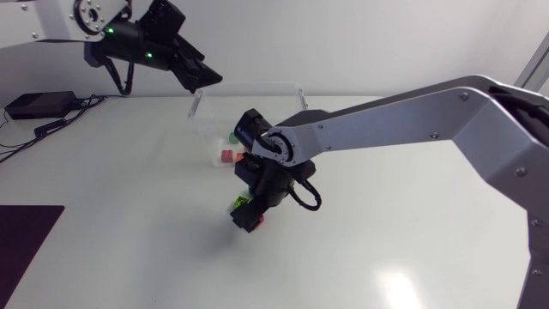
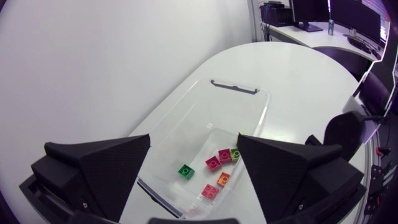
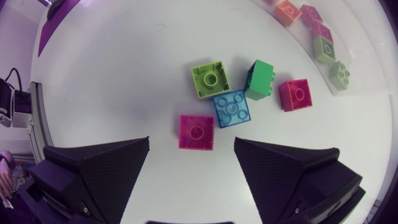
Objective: Place the duplo bricks in the container
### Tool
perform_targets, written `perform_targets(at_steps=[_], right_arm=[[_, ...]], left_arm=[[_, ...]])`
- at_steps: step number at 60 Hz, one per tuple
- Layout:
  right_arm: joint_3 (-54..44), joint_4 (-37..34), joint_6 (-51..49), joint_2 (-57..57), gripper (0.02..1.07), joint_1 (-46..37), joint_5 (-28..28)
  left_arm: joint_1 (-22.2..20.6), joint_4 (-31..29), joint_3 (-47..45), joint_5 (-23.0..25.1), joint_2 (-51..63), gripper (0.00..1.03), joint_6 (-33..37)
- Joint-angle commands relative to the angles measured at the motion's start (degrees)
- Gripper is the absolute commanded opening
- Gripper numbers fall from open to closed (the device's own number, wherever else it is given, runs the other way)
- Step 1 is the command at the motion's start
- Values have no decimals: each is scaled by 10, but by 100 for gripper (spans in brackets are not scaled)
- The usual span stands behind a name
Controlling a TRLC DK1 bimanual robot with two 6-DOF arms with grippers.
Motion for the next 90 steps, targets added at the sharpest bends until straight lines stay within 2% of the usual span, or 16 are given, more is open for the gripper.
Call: perform_targets(at_steps=[1, 18, 36, 42, 57, 70, 81, 90], right_arm=[[19, -20, 12, 27, 100, 8, 0], [61, -46, 20, 67, 84, 13, 17], [74, -54, 23, 94, 36, 13, 27], [62, -52, 23, 81, 35, 13, 33], [14, -52, 22, 1, 34, -2, 37], [-12, -54, 22, -90, 34, -44, 38], [-1, -54, 23, -146, 34, -78, 38], [39, -47, 27, -161, 34, -101, 42]], left_arm=[[11, 0, -40, 12, -39, 99, 9], [27, -21, -152, 17, -133, 99, 71], [28, -49, -213, 17, -161, 99, 128], [21, -50, -237, 17, -160, 99, 145], [-31, -55, -300, -3, -138, 98, 211], [-64, -54, -326, -33, -65, 98, 289], [-73, -42, -322, -33, -26, 98, 309], [-98, -21, -320, -38, 16, 98, 310]])
